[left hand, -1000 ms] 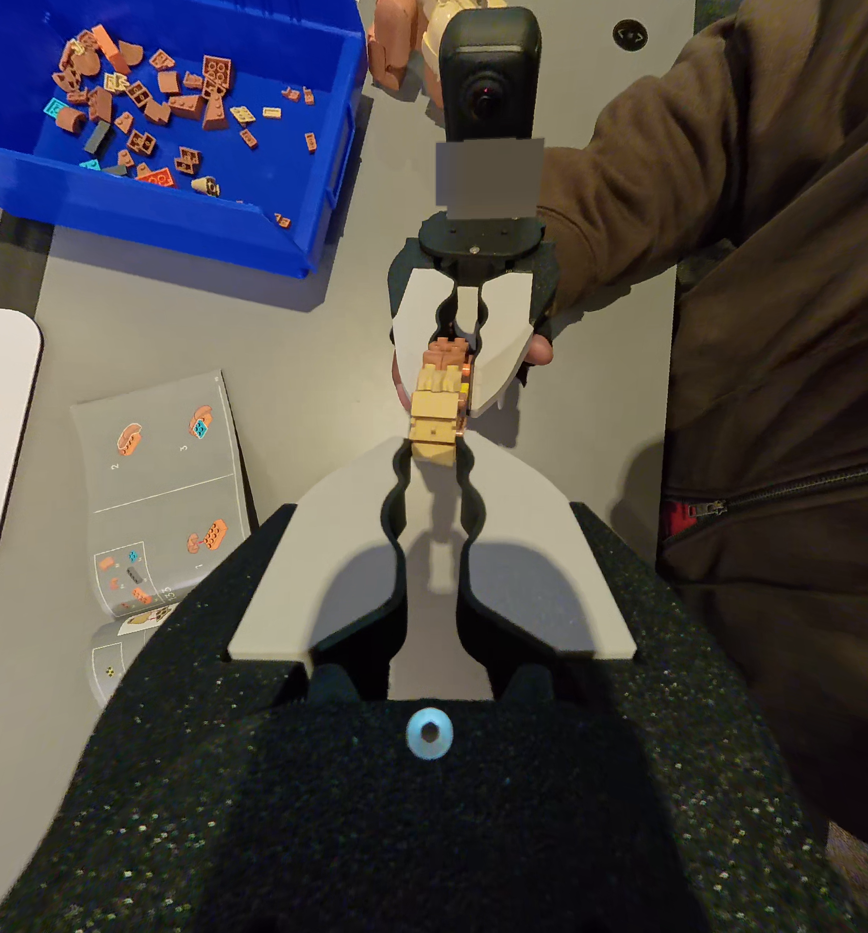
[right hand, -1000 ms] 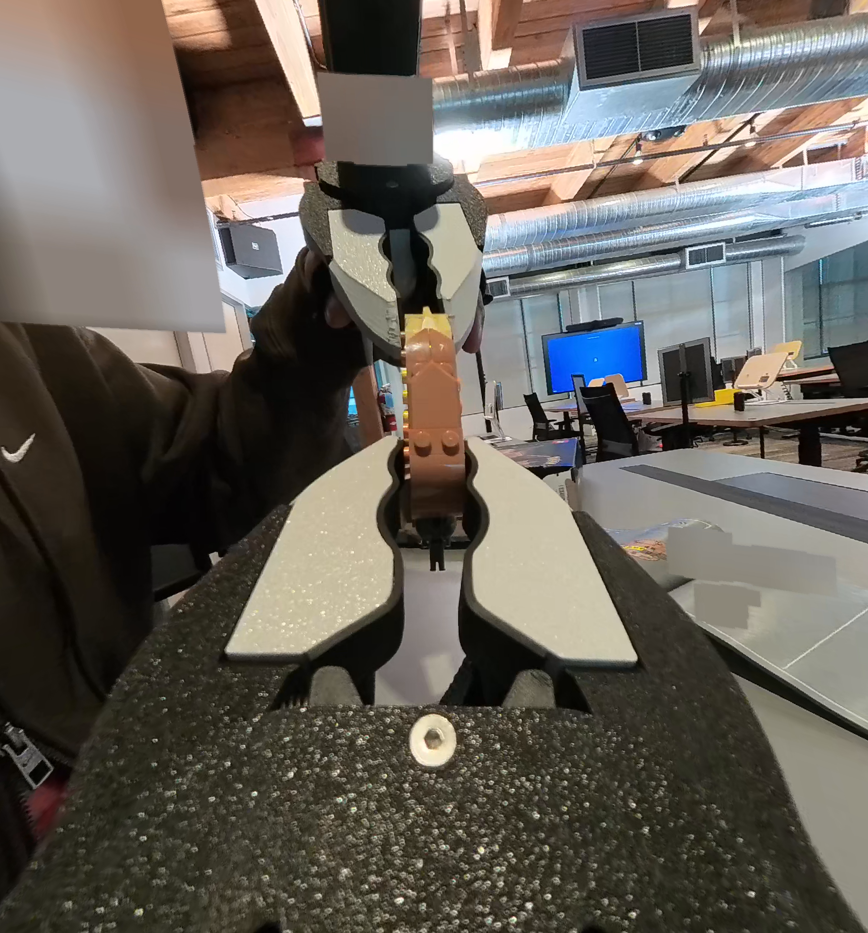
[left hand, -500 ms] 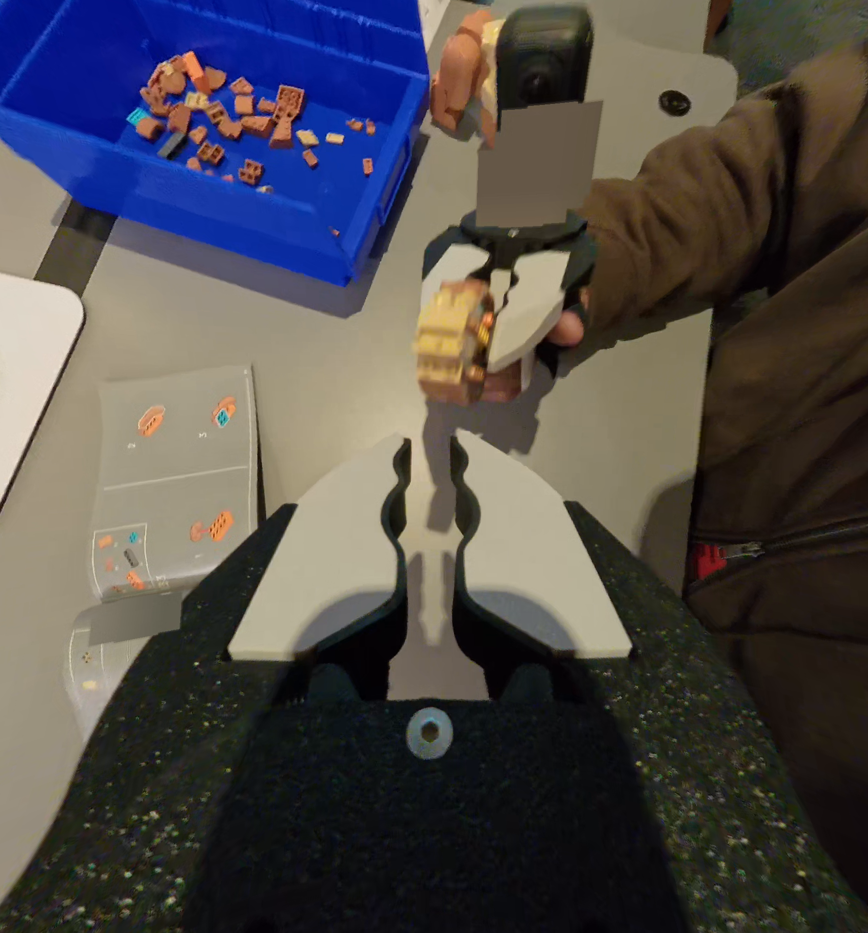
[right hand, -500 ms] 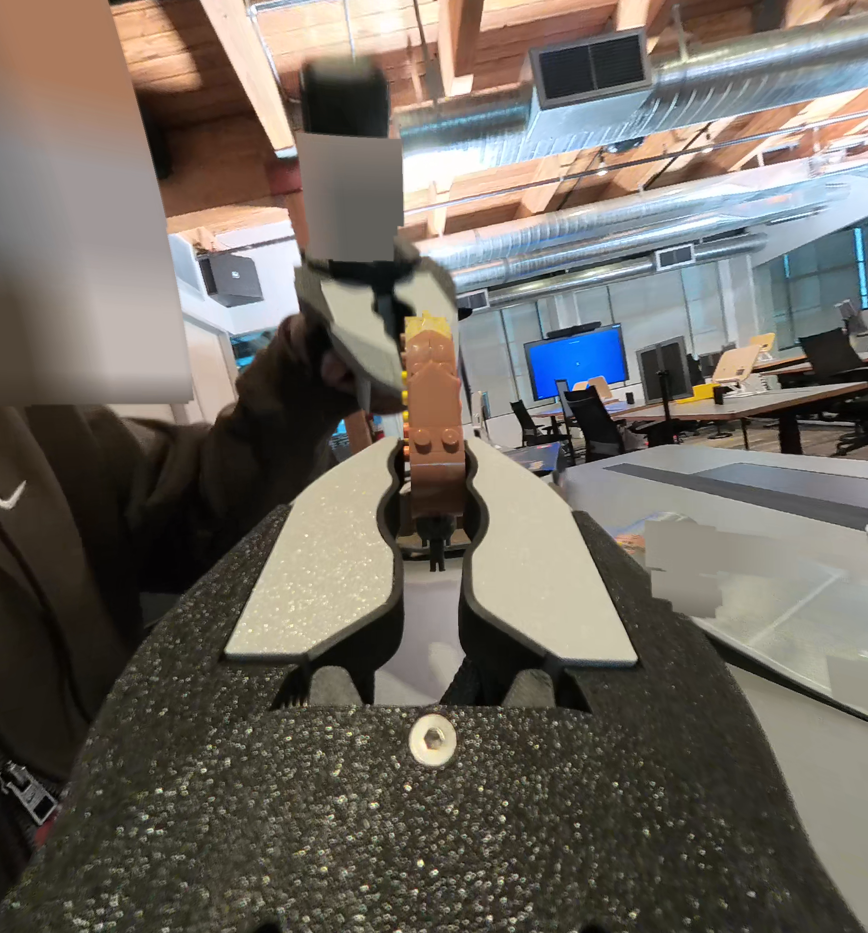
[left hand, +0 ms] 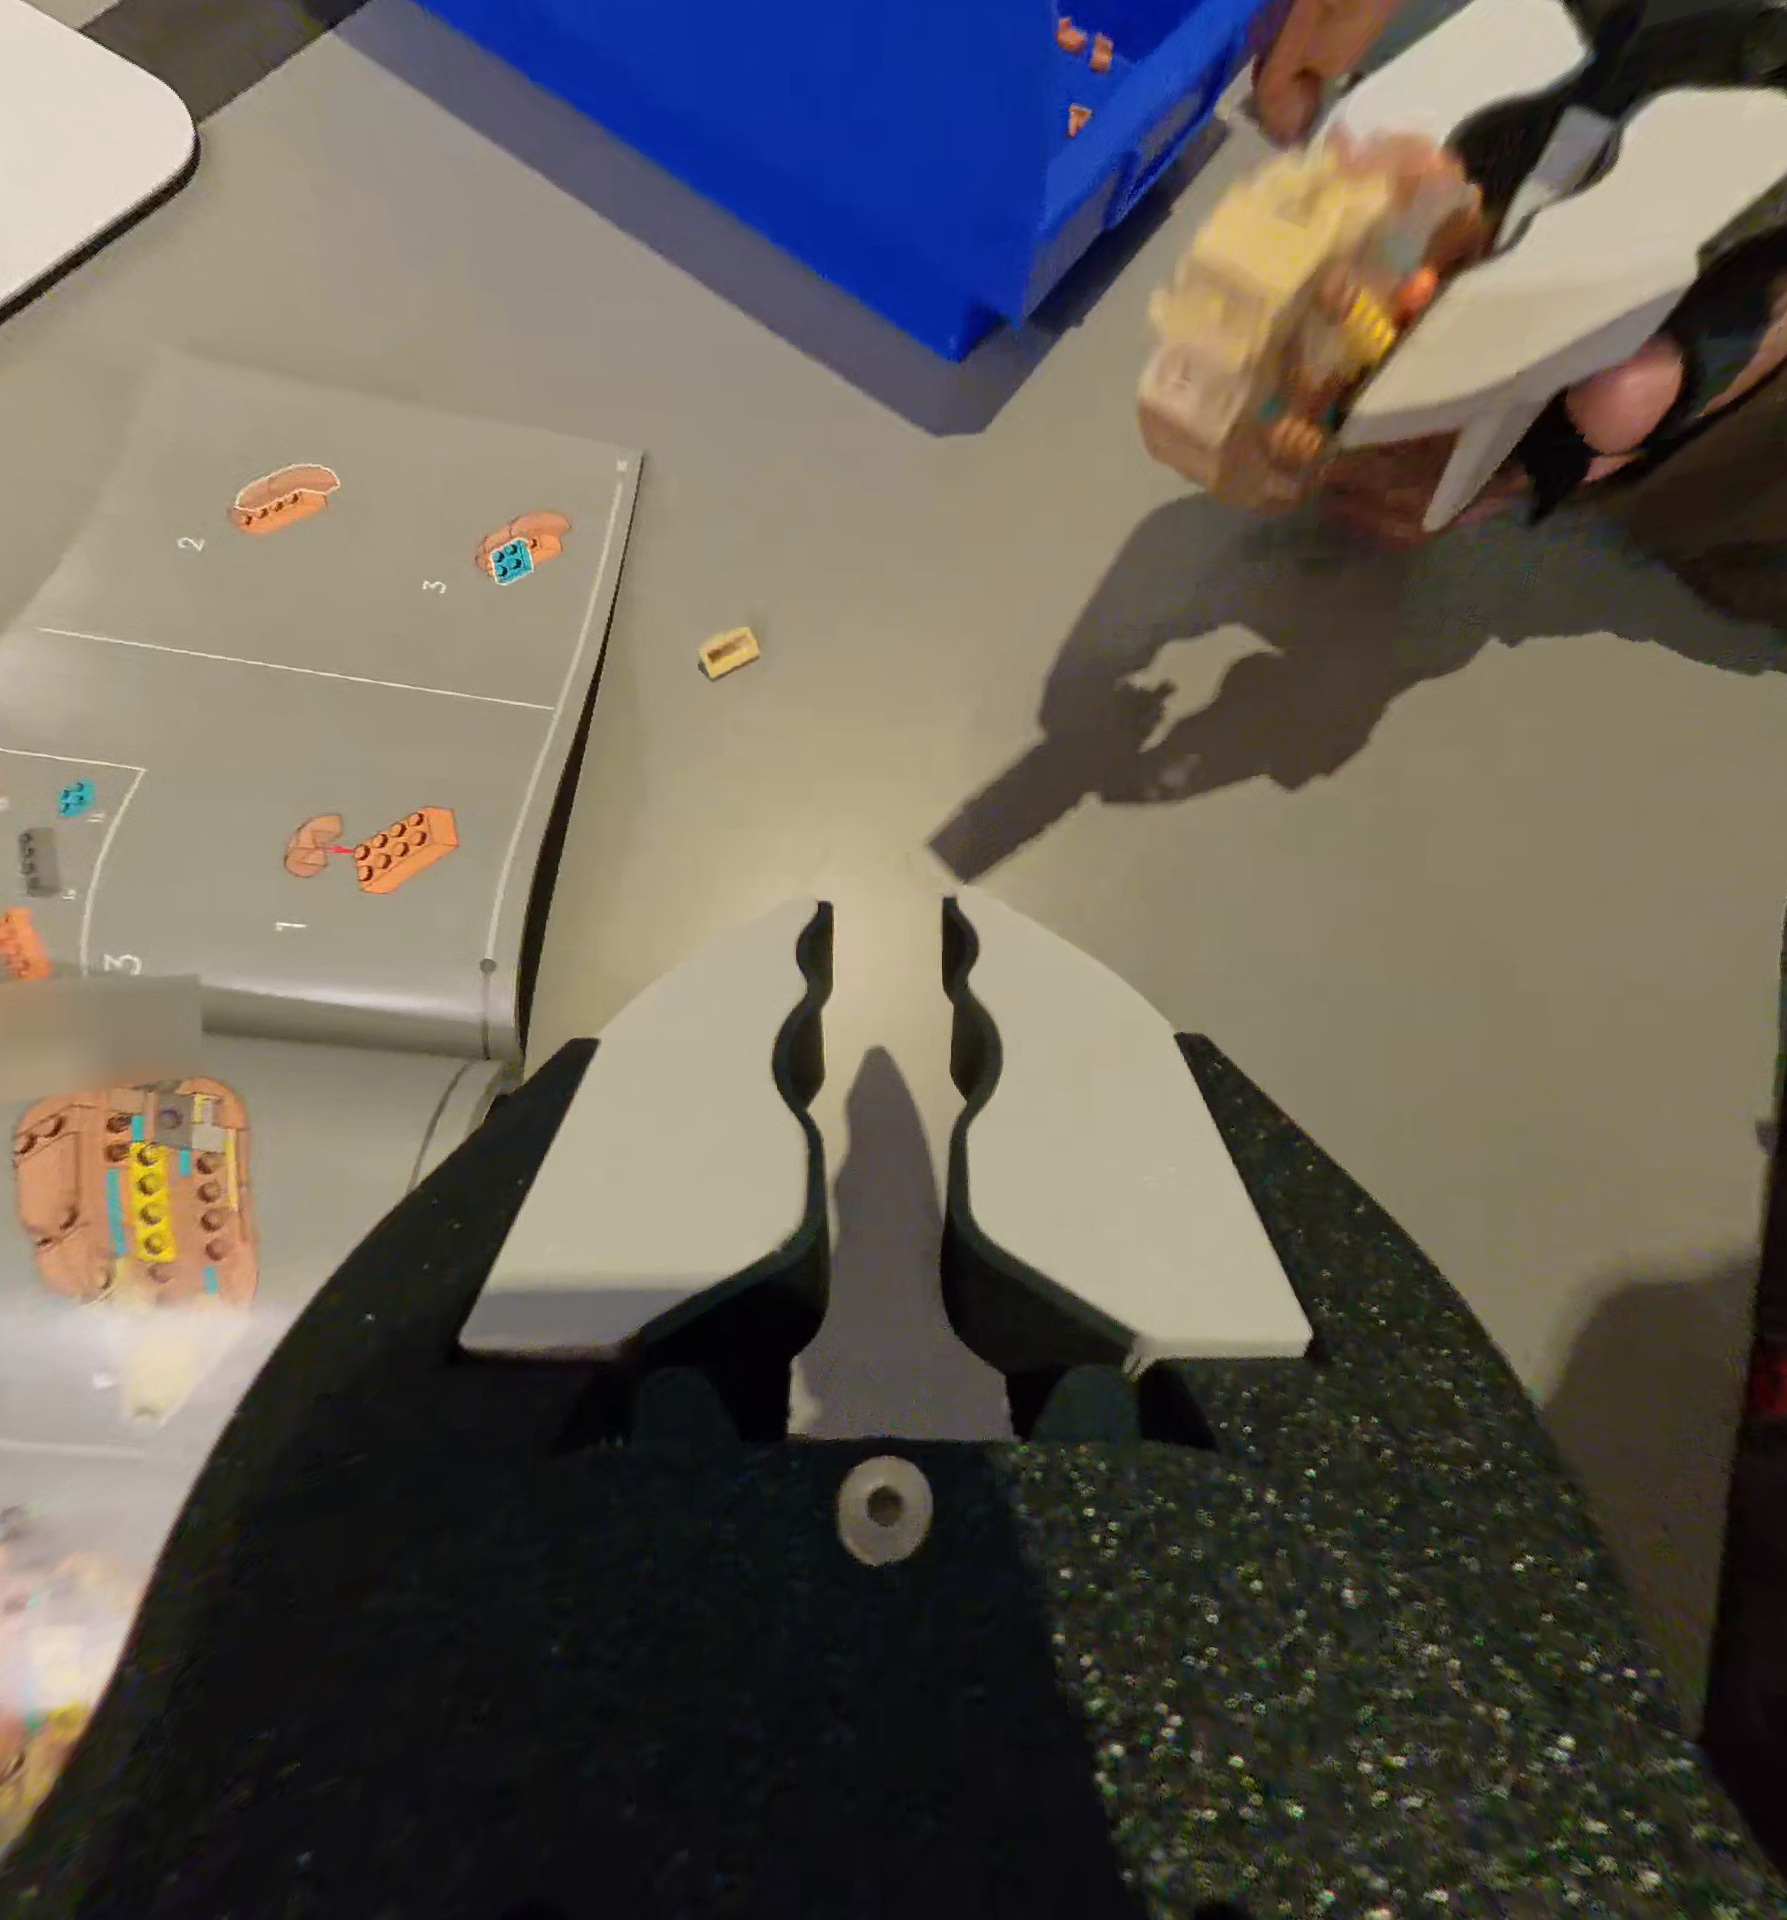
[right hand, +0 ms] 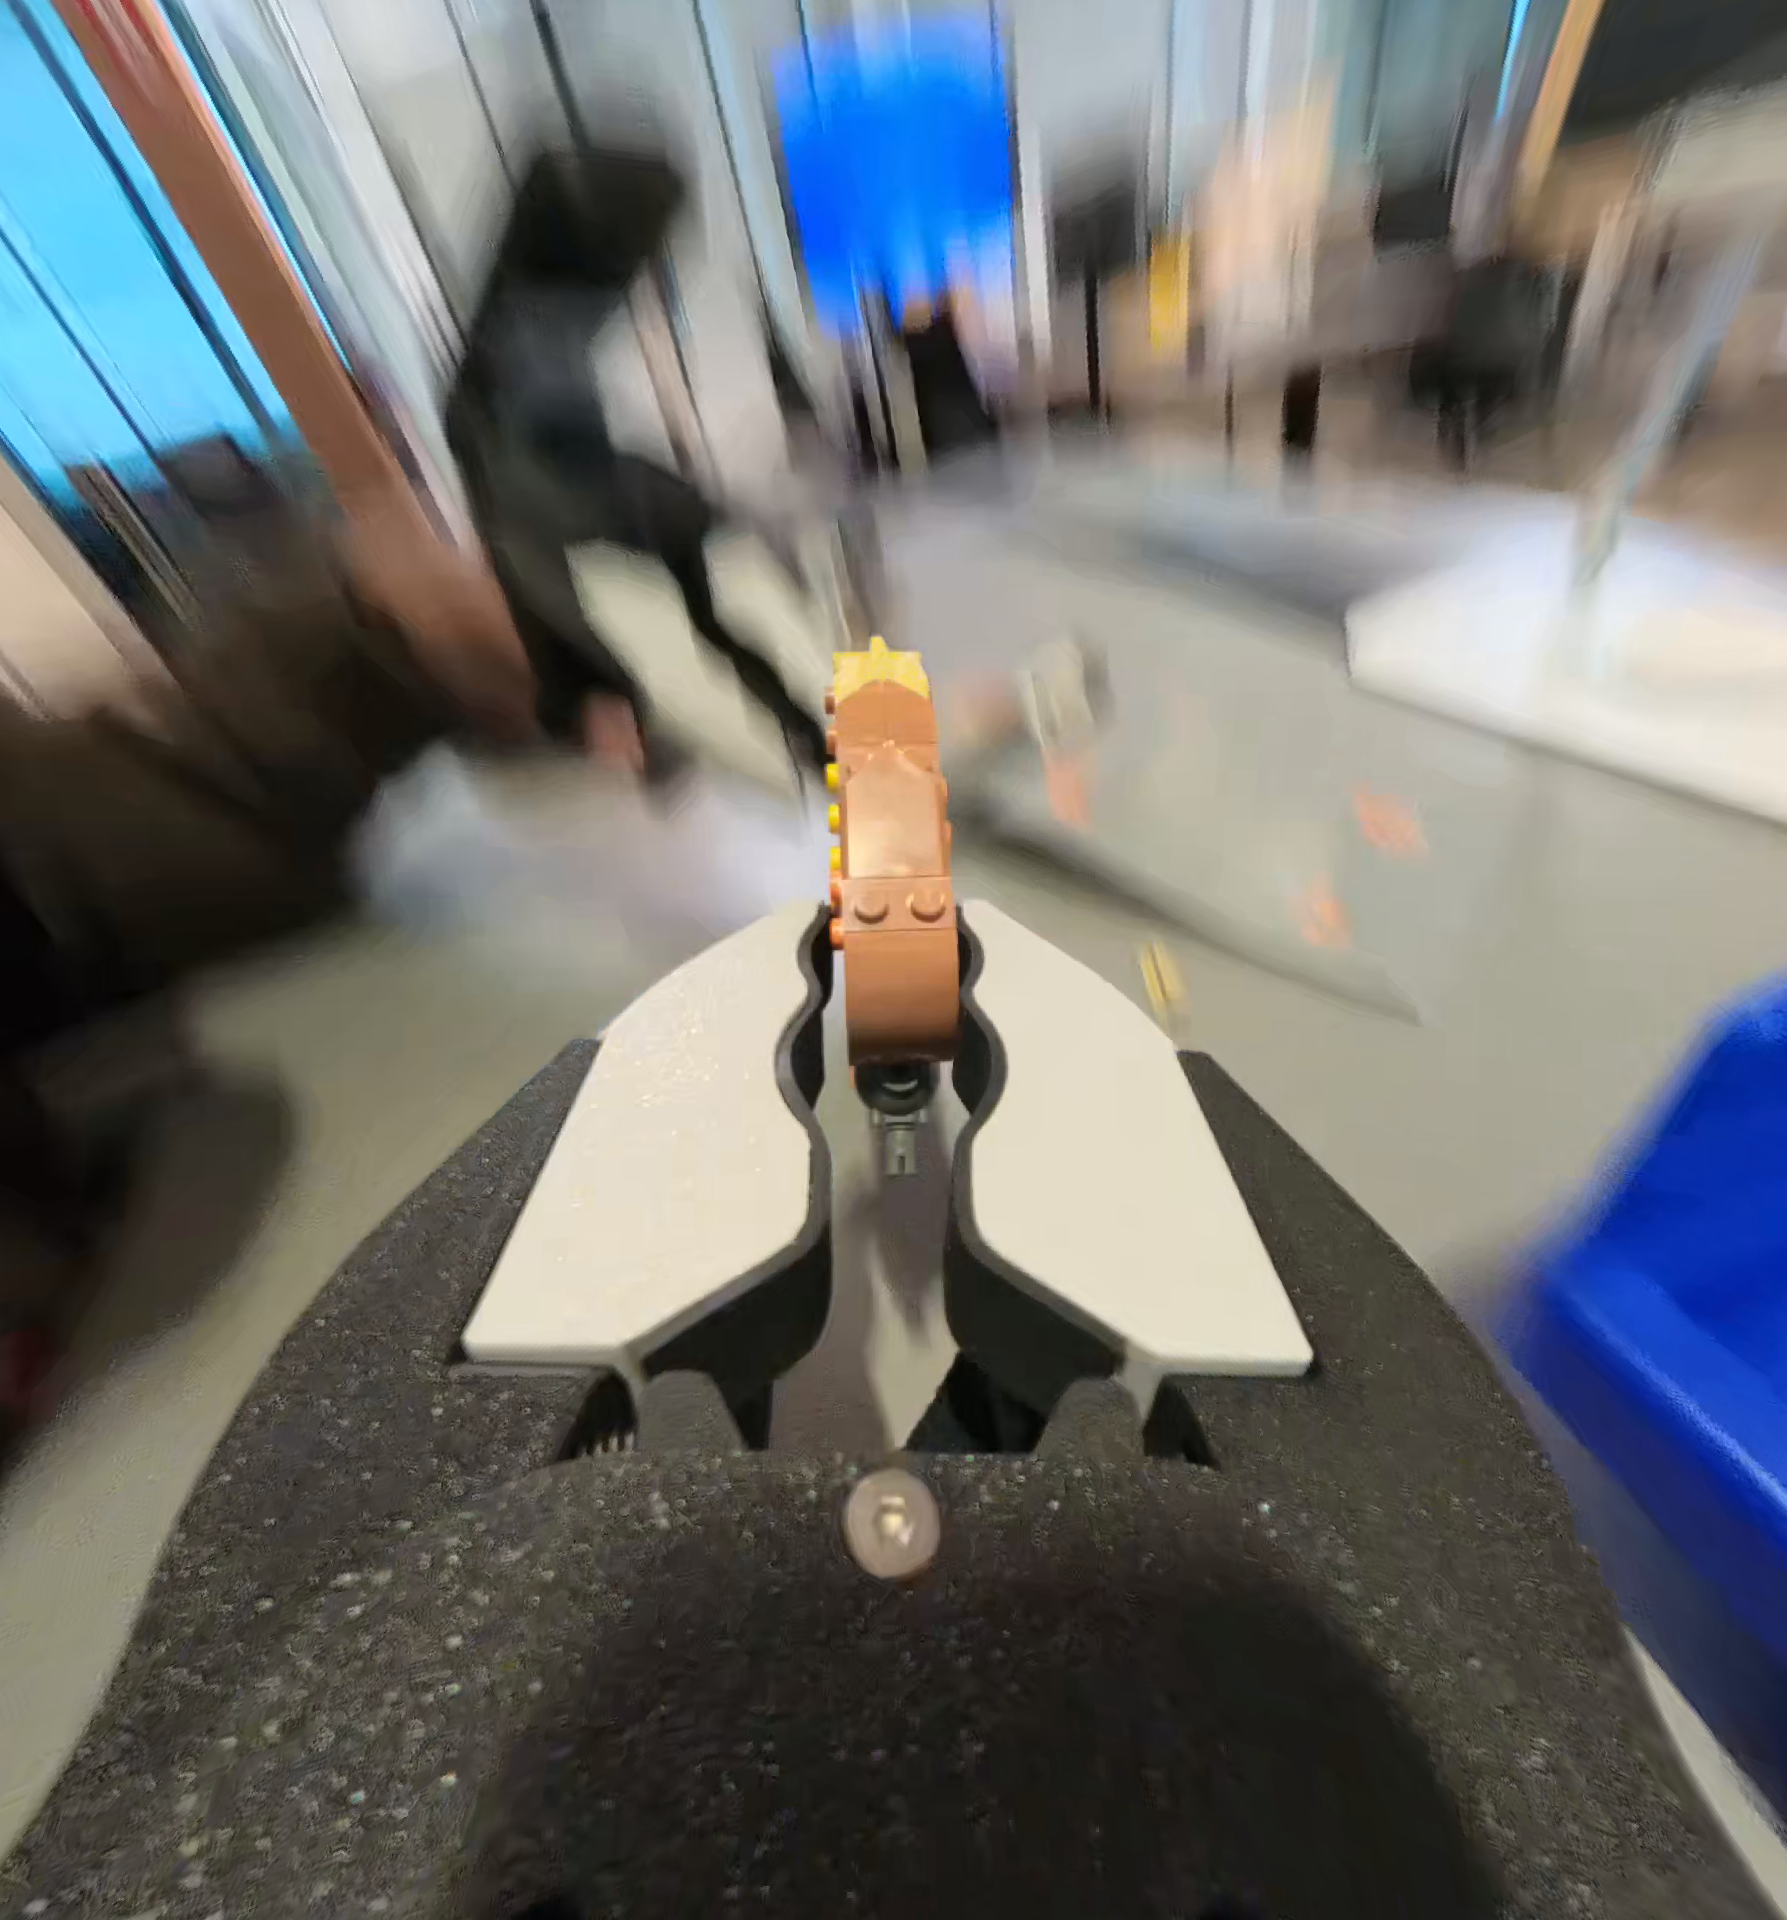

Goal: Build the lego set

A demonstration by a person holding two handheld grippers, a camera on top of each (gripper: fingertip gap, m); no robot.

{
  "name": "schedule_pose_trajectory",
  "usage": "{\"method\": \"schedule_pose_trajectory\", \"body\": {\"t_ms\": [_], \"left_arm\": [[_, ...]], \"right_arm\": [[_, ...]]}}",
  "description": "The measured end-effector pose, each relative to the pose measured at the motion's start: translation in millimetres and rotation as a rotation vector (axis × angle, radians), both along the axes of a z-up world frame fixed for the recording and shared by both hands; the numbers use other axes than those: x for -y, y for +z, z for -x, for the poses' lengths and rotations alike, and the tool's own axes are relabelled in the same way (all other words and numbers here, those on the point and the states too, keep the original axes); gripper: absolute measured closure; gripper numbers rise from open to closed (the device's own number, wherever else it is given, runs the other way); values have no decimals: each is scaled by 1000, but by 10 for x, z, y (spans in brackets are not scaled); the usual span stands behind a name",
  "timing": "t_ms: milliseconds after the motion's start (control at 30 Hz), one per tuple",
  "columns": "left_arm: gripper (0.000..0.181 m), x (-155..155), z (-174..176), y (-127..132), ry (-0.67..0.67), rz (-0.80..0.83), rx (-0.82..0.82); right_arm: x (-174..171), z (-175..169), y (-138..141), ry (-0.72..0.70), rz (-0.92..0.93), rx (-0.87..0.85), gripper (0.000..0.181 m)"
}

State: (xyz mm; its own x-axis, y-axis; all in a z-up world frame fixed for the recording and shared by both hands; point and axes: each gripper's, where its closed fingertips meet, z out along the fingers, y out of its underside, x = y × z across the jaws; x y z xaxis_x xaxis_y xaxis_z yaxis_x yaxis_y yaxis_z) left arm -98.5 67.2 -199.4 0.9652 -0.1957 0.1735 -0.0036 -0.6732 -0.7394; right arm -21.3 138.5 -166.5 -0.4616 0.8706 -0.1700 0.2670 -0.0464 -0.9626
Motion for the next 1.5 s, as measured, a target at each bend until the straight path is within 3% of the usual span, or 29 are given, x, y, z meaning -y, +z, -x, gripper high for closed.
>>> {"method": "schedule_pose_trajectory", "body": {"t_ms": [200,400,633,867,1067,1300,1500], "left_arm": [[161,-204,-12,-188,-38,19,-31],[161,-279,-102,-283,-57,6,-40],[161,-292,-182,-360,-95,-27,-40],[159,-308,-210,-414,-117,-40,-38],[155,-351,-161,-428,-101,-36,-46],[155,-684,-31,-341,-42,-43,-107],[153,-931,88,-502,57,49,-144]], "right_arm": [[-185,-221,-495,55,-237,330,161],[-177,-279,-646,106,-405,408,161],[-36,-285,-795,175,-467,442,161],[1,-284,-790,192,-446,414,160],[-8,-307,-649,196,-403,351,147],[-256,-223,-412,85,-369,234,149],[-279,-291,-272,69,-317,174,152]]}}
